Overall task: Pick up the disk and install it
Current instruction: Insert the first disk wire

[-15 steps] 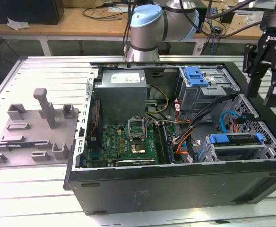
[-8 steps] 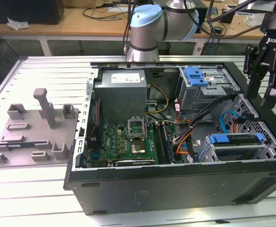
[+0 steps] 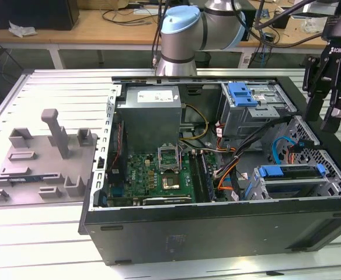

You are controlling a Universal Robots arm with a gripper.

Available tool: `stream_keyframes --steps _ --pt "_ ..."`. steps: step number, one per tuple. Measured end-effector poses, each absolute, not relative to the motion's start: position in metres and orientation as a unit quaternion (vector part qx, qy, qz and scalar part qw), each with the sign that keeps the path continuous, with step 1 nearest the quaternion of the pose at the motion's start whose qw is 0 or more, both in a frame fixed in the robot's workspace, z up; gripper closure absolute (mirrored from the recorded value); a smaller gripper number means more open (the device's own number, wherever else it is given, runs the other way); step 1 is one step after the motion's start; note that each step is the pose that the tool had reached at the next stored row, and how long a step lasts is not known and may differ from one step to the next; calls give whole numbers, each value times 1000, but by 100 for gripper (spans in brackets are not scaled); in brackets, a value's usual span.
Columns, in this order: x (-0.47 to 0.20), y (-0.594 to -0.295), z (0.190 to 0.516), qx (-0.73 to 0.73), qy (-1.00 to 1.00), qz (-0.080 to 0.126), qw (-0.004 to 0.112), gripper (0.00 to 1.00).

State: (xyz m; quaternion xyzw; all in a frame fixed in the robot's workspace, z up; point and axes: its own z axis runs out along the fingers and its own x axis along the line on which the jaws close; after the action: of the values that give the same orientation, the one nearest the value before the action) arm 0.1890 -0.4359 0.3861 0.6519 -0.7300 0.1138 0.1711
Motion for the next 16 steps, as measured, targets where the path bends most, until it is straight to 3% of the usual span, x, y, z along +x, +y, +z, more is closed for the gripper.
stream_keyframes --steps 3,8,16 --pt "189 -435 386 643 -736 128 166 44" --pt "189 -435 385 625 -751 136 163 44" --pt "191 -431 374 602 -766 144 173 44"
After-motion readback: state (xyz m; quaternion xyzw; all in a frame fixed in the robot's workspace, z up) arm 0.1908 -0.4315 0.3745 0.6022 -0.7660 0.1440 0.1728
